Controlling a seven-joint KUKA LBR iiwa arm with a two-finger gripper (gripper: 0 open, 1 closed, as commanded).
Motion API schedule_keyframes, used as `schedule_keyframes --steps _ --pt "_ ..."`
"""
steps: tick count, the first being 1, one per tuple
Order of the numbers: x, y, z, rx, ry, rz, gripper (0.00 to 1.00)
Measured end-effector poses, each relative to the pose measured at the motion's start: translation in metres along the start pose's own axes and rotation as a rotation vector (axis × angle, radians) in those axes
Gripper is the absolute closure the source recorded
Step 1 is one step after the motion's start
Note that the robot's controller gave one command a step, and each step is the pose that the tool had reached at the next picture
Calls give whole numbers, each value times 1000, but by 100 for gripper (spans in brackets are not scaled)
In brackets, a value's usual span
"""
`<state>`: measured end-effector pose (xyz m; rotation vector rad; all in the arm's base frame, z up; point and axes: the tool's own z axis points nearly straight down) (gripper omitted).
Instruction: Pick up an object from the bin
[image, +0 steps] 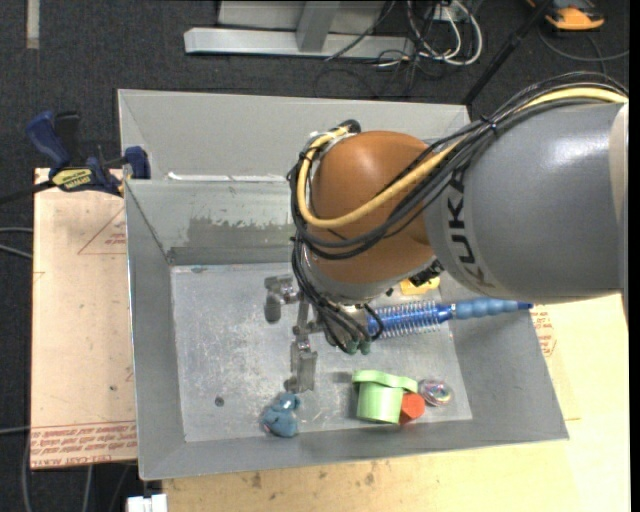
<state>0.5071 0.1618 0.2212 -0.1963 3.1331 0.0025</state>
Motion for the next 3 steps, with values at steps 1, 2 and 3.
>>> schedule_keyframes --steps 1,2,3 --pt "15 -28 137 1 10 -240 0" --pt "13 -27 134 0 4 -239 100" --pt "15 -40 -12 1 -9 -190 100"
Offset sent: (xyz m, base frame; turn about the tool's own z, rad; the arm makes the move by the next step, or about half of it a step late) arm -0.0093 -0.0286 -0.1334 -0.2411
